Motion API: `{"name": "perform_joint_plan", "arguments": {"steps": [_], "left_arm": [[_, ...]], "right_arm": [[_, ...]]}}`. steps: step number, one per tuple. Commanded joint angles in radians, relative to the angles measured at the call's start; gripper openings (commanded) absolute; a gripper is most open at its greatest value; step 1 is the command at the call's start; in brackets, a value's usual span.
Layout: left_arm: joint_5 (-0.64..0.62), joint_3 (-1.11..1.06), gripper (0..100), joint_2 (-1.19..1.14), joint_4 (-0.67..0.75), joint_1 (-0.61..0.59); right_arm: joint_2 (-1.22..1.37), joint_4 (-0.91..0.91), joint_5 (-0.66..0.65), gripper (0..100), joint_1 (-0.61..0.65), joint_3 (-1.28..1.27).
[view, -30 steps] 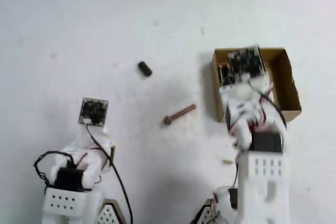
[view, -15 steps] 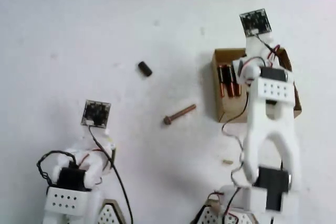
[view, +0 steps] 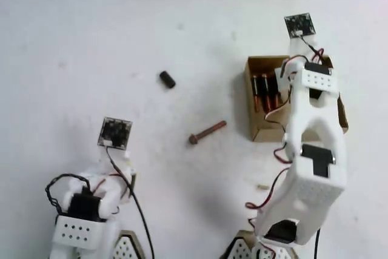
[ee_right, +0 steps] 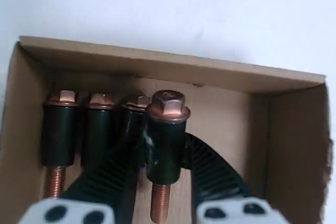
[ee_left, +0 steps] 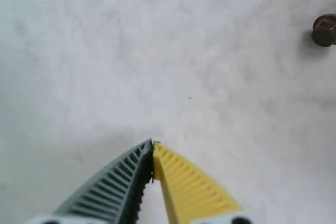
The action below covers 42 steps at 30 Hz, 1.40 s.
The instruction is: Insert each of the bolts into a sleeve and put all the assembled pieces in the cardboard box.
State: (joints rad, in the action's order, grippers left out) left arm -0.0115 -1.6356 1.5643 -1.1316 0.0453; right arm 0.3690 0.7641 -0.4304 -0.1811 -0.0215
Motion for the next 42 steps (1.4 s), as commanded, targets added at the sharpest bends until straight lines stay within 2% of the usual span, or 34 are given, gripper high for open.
{"name": "perform_joint_plan", "arguments": {"steps": [1, 8, 14, 16, 23, 29, 34, 42], "left_arm": [[0.006, 0.008, 2, 0.008, 0.026, 0.016], [0.006, 0.008, 2, 0.008, 0.026, 0.016], [0.008, 0.008, 2, 0.008, 0.026, 0.016], [0.009, 0.008, 2, 0.008, 0.026, 0.016], [0.012, 0.008, 2, 0.008, 0.026, 0.013], [0.009, 0.005, 2, 0.008, 0.043, 0.010], [0.006, -0.049, 2, 0.008, 0.130, 0.010], [0.006, -0.051, 2, 0.008, 0.138, 0.010]], "right_arm": [[0.030, -0.025, -0.021, 1.8, -0.004, 0.092], [0.124, -0.025, -0.021, 3.0, 0.001, 0.147], [0.127, -0.025, -0.021, 19.3, 0.002, 0.147], [0.127, -0.025, -0.021, 21.5, 0.002, 0.152], [0.084, -0.021, -0.015, 21.6, 0.002, 0.169], [-0.050, 0.105, -0.014, 21.6, 0.030, 0.169], [-0.140, 0.209, -0.014, 21.6, 0.105, 0.169], [-0.211, 0.300, -0.014, 21.6, 0.228, 0.167]]}}
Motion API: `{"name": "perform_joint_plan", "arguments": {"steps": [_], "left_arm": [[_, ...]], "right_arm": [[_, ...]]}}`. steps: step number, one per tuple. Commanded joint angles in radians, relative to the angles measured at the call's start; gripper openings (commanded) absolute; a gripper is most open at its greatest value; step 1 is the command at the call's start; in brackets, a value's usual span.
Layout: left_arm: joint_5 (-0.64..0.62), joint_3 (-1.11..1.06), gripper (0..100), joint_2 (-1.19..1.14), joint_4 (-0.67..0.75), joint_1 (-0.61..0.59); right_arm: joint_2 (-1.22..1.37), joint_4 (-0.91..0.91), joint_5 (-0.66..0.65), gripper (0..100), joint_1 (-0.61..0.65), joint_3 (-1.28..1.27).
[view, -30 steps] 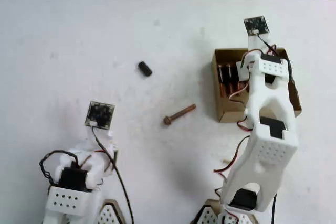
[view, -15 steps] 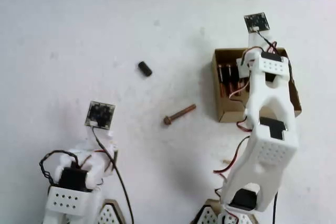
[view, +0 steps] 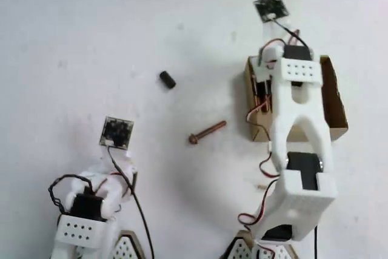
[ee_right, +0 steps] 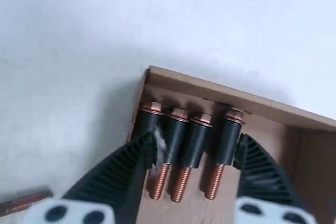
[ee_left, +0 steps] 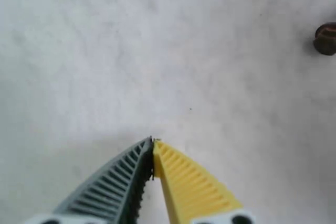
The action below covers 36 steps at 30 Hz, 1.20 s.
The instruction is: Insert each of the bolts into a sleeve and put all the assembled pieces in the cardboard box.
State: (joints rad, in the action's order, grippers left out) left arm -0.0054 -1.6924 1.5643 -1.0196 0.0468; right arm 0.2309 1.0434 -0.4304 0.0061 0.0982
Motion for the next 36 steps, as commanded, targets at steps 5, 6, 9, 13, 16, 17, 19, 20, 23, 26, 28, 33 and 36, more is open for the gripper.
{"name": "perform_joint_plan", "arguments": {"steps": [5, 6, 9, 13, 16, 17, 19, 20, 23, 26, 28, 33, 36], "left_arm": [[0.000, 0.005, 2, 0.008, 0.028, 0.008], [0.000, 0.005, 2, 0.008, 0.028, 0.008], [0.000, 0.005, 2, 0.008, 0.028, -0.007], [0.000, 0.008, 2, 0.008, 0.029, -0.058], [0.000, 0.005, 2, 0.008, 0.055, -0.062], [0.000, 0.005, 2, 0.008, 0.057, -0.062], [0.000, 0.006, 2, 0.008, 0.057, -0.064], [0.000, 0.006, 2, 0.008, 0.057, -0.067], [0.000, 0.008, 2, 0.008, 0.068, -0.105], [0.000, 0.008, 2, 0.008, 0.101, -0.143], [0.000, 0.008, 2, 0.008, 0.115, -0.168], [0.000, 0.008, 2, 0.008, 0.129, -0.193], [0.000, 0.008, 2, 0.008, 0.129, -0.193]], "right_arm": [[-0.091, 0.021, -0.014, 21.6, 0.107, 0.048], [-0.093, 0.021, -0.014, 21.6, 0.122, 0.048], [-0.087, 0.021, -0.014, 21.6, 0.174, 0.048], [-0.082, 0.018, -0.020, 21.6, 0.257, 0.048], [-0.082, 0.015, -0.021, 21.5, 0.320, 0.052], [-0.082, 0.015, -0.021, 21.5, 0.340, 0.052], [-0.082, 0.015, -0.025, 21.5, 0.378, 0.054], [-0.082, 0.015, -0.028, 21.5, 0.394, 0.055], [-0.081, 0.005, -0.104, 21.5, 0.443, 0.055], [-0.081, -0.008, -0.121, 21.5, 0.469, 0.058], [-0.079, -0.010, -0.121, 21.5, 0.484, 0.066], [0.033, -0.007, -0.121, 21.5, 0.503, 0.152], [0.142, 0.033, -0.121, 21.5, 0.503, 0.265]]}}
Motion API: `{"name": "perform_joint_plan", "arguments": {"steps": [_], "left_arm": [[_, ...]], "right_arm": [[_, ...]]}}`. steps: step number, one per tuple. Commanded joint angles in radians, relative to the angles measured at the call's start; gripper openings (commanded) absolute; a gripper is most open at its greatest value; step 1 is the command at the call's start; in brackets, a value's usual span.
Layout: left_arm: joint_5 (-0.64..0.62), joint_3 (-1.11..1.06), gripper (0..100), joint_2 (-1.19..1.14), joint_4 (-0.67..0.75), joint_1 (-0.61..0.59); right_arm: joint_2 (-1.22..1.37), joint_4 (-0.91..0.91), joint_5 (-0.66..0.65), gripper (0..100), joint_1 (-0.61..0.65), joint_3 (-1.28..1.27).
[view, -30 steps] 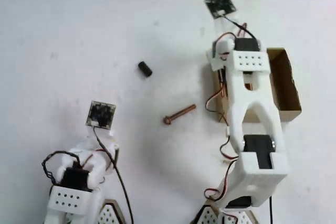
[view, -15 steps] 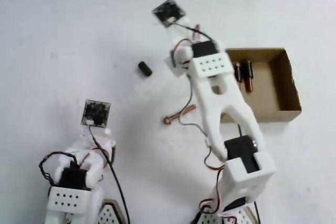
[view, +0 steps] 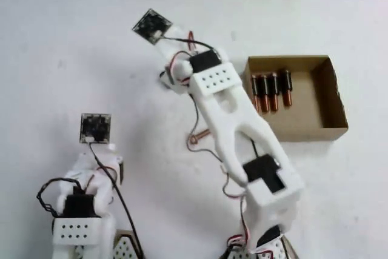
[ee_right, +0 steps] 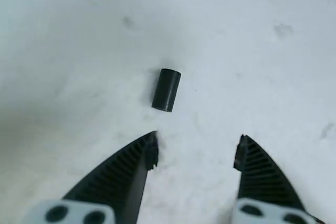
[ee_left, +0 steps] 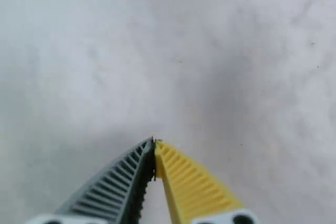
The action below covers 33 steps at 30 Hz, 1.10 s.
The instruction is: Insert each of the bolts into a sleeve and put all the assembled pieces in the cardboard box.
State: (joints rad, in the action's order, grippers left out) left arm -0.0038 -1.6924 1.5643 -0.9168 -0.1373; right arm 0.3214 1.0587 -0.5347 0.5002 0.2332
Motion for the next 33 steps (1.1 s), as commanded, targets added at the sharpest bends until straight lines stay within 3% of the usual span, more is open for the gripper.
{"name": "perform_joint_plan", "arguments": {"steps": [1, 11, 19, 28, 33], "left_arm": [[-0.002, 0.008, 2, 0.008, 0.026, -0.008], [0.003, 0.008, 2, 0.008, 0.026, -0.008], [0.005, 0.008, 2, 0.008, 0.026, -0.008], [0.005, 0.006, 2, 0.008, 0.026, -0.008], [0.006, 0.006, 2, 0.008, 0.026, -0.007]], "right_arm": [[0.085, 0.044, -0.017, 21.5, 0.008, 0.178], [0.469, 0.248, -0.025, 21.5, 0.056, 0.664], [0.730, 0.305, -0.025, 21.5, 0.050, 0.976], [0.868, 0.315, -0.026, 21.5, 0.031, 1.112], [0.908, 0.302, -0.097, 21.5, -0.007, 1.115]]}}
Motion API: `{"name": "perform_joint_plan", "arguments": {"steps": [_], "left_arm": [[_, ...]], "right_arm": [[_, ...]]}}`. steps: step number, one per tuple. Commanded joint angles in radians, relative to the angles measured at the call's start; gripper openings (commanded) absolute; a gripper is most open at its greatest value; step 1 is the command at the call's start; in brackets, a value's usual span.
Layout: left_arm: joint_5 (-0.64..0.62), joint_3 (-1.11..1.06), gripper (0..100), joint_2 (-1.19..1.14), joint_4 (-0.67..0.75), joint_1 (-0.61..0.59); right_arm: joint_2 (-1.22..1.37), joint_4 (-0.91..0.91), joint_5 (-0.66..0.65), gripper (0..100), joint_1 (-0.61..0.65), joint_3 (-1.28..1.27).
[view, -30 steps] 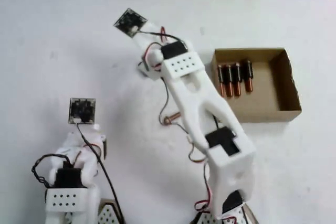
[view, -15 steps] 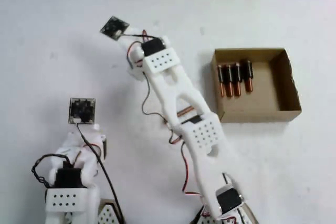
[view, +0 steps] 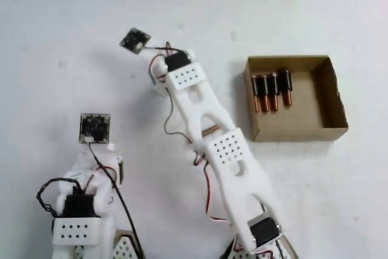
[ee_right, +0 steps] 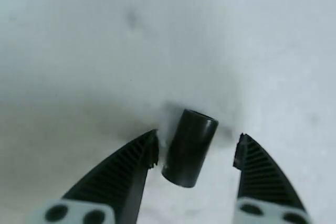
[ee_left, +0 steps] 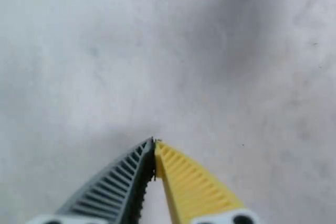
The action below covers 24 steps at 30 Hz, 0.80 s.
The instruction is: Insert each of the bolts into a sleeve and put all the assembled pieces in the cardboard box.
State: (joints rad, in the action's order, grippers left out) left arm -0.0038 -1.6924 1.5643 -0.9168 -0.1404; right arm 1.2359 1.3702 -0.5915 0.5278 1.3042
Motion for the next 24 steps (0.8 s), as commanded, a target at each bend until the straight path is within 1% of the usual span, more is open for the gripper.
{"name": "perform_joint_plan", "arguments": {"steps": [1, 3, 8, 9, 12, 18, 21, 24], "left_arm": [[0.006, 0.006, 2, 0.008, 0.026, -0.004], [0.006, 0.006, 2, 0.008, 0.026, -0.004], [0.006, 0.005, 2, 0.008, 0.026, -0.002], [0.006, 0.005, 2, 0.008, 0.026, -0.002], [0.006, 0.005, 2, 0.008, 0.026, -0.002], [0.006, 0.005, 2, 0.008, 0.026, -0.002], [0.006, 0.005, 2, 0.008, 0.026, -0.002], [0.006, 0.005, 2, 0.008, 0.026, -0.002]], "right_arm": [[-0.004, -0.010, -0.037, 21.4, -0.041, 0.044], [-0.002, -0.010, -0.037, 18.3, -0.051, 0.044], [0.002, -0.010, -0.037, 2.2, -0.059, 0.044], [0.002, -0.010, -0.037, 1.2, -0.059, 0.044], [0.001, -0.002, -0.037, 3.9, -0.062, 0.044], [-0.039, 0.070, -0.037, 1.7, -0.062, 0.071], [-0.071, 0.136, -0.037, 1.7, -0.064, 0.137], [-0.099, 0.243, -0.037, 1.7, -0.056, 0.229]]}}
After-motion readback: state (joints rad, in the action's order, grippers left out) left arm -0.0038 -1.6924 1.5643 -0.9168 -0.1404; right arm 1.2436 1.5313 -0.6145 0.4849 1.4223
